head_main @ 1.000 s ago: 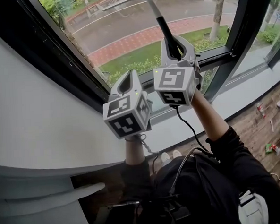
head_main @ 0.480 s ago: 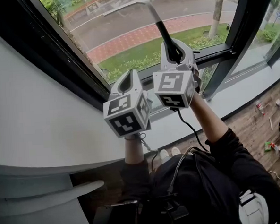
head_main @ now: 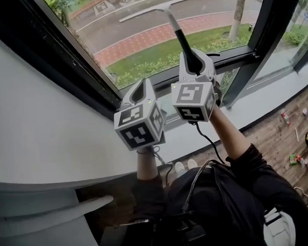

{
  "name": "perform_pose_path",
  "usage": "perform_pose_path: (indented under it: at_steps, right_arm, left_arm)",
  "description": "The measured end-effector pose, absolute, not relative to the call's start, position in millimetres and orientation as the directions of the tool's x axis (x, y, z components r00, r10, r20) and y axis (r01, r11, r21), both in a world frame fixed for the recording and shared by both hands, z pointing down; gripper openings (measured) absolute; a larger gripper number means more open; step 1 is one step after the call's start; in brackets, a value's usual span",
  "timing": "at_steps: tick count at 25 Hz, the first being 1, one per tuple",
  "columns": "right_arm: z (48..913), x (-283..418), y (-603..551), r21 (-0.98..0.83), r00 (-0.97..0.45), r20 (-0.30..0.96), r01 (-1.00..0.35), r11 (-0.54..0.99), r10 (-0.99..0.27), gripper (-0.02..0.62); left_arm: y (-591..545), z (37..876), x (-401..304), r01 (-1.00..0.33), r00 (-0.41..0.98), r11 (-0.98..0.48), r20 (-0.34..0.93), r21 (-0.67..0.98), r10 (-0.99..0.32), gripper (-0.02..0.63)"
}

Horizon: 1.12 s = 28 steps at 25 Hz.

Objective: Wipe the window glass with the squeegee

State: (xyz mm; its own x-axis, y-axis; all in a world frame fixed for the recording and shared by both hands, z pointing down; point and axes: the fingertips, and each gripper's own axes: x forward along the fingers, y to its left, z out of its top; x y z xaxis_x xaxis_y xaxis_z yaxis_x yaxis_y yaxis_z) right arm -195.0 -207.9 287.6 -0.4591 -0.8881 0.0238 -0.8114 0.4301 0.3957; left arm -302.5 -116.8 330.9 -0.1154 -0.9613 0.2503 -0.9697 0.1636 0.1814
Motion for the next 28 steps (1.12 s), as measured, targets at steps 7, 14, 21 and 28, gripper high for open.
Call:
perform_pose_path:
  at_steps: [7, 14, 21, 28]
  right_arm:
    - [313.8, -194.7, -209.8, 0.364, -0.467, 0.038, -0.817, 0.447, -0.883, 0.061]
    - [339.2, -191.2, -207.4, 0.355, -0.463, 0.096, -0.811, 0.464, -0.881, 0.063]
    - [354.7, -188.4, -204.7, 0.354, -0.466, 0.127, -0.803, 0.479, -0.876, 0.063]
    - [376.3, -184.1, -203.1, 0.356, -0.46, 0.174, -0.795, 0.491, -0.871, 0.063]
  left_arm:
    - [-115.9, 342.3, -302.8, -0.968, -0.116, 0.17, 0.273, 0.183, -0.955, 0.003]
    - [-115.5, 356.0, -302.6, -0.966, -0.11, 0.174, 0.301, 0.193, -0.947, 0.003]
    - [-114.3, 368.7, -301.0, -0.962, -0.107, 0.179, 0.321, 0.204, -0.941, 0.003]
    - [-114.6, 376.3, -297.0, -0.962, -0.101, 0.179, 0.338, 0.208, -0.936, 0.003]
